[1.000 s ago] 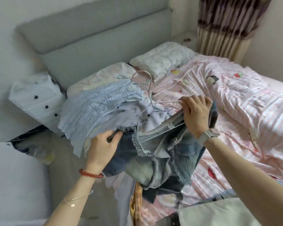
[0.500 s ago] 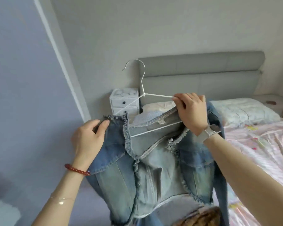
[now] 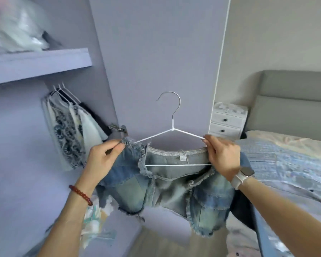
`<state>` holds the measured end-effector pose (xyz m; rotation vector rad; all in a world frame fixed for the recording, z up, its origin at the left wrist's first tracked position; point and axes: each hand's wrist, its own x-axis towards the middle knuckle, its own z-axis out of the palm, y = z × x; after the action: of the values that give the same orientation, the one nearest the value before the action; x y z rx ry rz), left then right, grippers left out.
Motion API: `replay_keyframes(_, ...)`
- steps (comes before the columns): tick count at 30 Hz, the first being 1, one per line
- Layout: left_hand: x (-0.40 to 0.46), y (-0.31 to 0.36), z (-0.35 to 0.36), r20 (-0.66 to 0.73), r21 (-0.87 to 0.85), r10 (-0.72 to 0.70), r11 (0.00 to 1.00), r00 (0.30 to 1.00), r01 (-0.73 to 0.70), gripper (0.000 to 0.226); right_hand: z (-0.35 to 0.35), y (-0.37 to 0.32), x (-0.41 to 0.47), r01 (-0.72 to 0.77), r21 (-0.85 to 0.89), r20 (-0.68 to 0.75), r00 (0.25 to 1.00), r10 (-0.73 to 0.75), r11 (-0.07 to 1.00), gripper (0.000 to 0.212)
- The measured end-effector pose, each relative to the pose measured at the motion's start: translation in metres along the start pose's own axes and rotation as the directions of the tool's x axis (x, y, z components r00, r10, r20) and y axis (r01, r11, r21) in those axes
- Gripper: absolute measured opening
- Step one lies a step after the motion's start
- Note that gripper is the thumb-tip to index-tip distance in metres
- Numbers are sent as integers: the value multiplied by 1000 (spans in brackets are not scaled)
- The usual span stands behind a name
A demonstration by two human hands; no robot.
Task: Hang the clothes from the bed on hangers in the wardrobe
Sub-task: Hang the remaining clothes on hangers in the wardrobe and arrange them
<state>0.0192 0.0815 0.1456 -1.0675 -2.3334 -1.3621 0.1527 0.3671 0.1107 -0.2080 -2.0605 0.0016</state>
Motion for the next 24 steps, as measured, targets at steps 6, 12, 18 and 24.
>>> replay_keyframes(6, -15, -33, -56, -113, 86, -153, 983, 982, 163, 22, 51, -73, 40, 81, 154, -26, 997, -78, 985, 35)
replay_keyframes(12, -35, -64, -94, -432, 220, -167, 934, 886, 283, 20, 83, -127, 57, -64, 451, 325, 941, -97, 890, 39)
replay_keyframes(18, -60, -92, -142, -565, 238, -163, 906, 809, 349, 19, 121, -140, 45, -44, 654, 502, 773, -389, 755, 39)
replay_keyframes(24, -72, -136, -176, -664, 323, -152, 825, 732, 464, 16, 137, -193, 47, 153, 563, 284, 887, -363, 812, 36)
